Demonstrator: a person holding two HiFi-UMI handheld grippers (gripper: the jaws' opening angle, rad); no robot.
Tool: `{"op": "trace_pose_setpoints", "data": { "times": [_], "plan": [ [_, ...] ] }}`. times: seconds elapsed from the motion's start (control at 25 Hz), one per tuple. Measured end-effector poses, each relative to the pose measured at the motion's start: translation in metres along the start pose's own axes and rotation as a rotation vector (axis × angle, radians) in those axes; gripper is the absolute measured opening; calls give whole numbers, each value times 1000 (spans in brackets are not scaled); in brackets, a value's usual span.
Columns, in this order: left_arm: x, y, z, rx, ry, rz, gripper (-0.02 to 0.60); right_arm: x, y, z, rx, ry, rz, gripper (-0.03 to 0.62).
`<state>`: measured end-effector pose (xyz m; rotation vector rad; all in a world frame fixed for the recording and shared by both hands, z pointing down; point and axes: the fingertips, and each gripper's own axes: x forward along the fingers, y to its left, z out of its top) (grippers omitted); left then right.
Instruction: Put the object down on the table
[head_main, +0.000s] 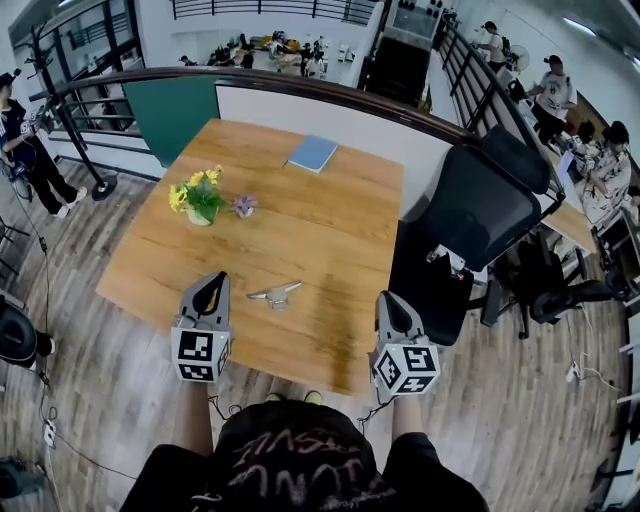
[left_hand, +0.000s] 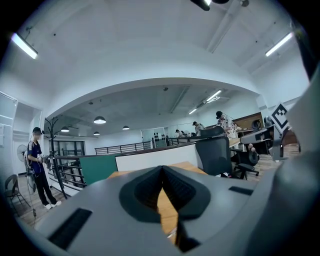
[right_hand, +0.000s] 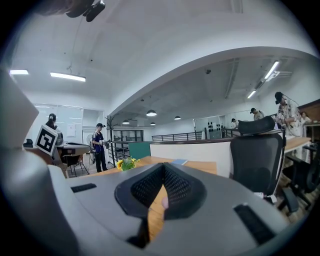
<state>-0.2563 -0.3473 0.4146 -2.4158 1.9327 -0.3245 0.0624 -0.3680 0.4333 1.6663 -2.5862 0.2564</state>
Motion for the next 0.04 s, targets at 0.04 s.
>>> {"op": "trace_pose_setpoints", "data": {
  "times": [0.04],
  "plan": [
    [0,0,0,1,0,2,12,0,0,0,0,-1,-1,-11]
  ]
}}
